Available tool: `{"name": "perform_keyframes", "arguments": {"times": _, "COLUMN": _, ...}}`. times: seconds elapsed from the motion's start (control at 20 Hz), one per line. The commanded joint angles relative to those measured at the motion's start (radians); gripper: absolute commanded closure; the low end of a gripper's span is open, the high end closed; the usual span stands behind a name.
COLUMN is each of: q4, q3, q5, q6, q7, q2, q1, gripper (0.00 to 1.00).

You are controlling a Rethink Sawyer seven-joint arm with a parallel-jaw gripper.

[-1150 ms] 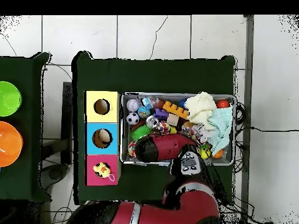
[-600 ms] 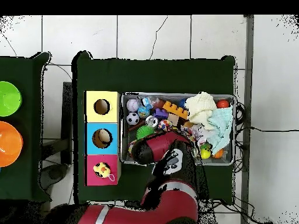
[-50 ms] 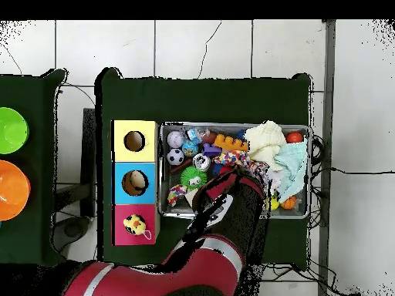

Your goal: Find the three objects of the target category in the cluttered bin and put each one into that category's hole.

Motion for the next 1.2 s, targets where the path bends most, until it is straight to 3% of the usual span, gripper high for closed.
{"name": "perform_keyframes", "arguments": {"times": 0.05, "q4": -0.108, "q3": -0.137, "q5": -0.003, "q6": -0.081, "q7": 0.175, "q2": 0.056, "q1": -0.016, "gripper": 0.0}}
{"name": "perform_keyframes", "arguments": {"times": 0.15, "q4": -0.101, "q3": -0.131, "q5": 0.002, "q6": -0.068, "q7": 0.156, "q2": 0.044, "q1": -0.019, "gripper": 0.0}}
{"name": "perform_keyframes", "arguments": {"times": 0.3, "q4": -0.075, "q3": -0.03, "q5": -0.006, "q6": 0.024, "q7": 0.054, "q2": -0.026, "q1": -0.07, "gripper": 0.0}}
{"name": "perform_keyframes", "arguments": {"times": 0.5, "q4": -0.053, "q3": 0.018, "q5": -0.007, "q6": 0.093, "q7": -0.005, "q2": -0.058, "q1": -0.092, "gripper": 0.0}}
{"name": "perform_keyframes", "arguments": {"times": 0.75, "q4": -0.007, "q3": 0.145, "q5": 0.02, "q6": 0.266, "q7": -0.122, "q2": -0.126, "q1": -0.139, "gripper": 0.0}}
{"name": "perform_keyframes", "arguments": {"times": 0.95, "q4": 0.013, "q3": 0.176, "q5": 0.014, "q6": 0.327, "q7": -0.148, "q2": -0.164, "q1": -0.162, "gripper": 0.0}}
{"name": "perform_keyframes", "arguments": {"times": 1.2, "q4": 0.05, "q3": 0.285, "q5": 0.06, "q6": 0.459, "q7": -0.18, "q2": -0.192, "q1": -0.222, "gripper": 0.0}}
